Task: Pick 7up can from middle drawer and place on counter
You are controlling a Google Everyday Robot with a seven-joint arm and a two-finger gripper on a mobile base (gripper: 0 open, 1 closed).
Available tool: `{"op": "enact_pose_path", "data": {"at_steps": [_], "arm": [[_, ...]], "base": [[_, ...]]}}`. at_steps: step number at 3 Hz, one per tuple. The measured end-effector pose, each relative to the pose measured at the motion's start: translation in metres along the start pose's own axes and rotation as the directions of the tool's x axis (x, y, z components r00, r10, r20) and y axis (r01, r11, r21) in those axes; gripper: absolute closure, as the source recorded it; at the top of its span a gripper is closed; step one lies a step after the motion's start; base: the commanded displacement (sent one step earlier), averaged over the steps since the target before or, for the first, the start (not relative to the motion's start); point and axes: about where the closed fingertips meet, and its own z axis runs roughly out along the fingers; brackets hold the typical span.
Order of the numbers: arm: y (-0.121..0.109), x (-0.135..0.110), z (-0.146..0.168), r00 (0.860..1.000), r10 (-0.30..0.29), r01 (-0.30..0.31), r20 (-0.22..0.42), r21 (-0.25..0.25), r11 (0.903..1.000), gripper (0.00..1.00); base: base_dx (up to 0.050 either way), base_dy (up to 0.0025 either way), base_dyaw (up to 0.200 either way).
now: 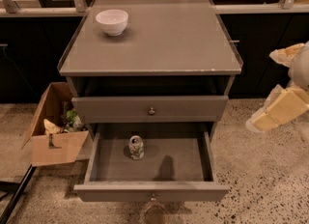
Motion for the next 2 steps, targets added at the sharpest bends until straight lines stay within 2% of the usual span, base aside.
{"op": "enact_pose_path", "data": {"at_steps": [1, 2], "arm": [[0.003, -0.002, 0.020, 0.994, 0.006, -0.003, 0.113, -0.025, 0.9997, 0.00], [0.007, -0.005, 0.038, 0.978, 0.005, 0.006, 0.210, -0.049, 0.9988, 0.00]], "base": [[0.000, 0.00000, 0.000], [0.000, 0.00000, 0.000]]}}
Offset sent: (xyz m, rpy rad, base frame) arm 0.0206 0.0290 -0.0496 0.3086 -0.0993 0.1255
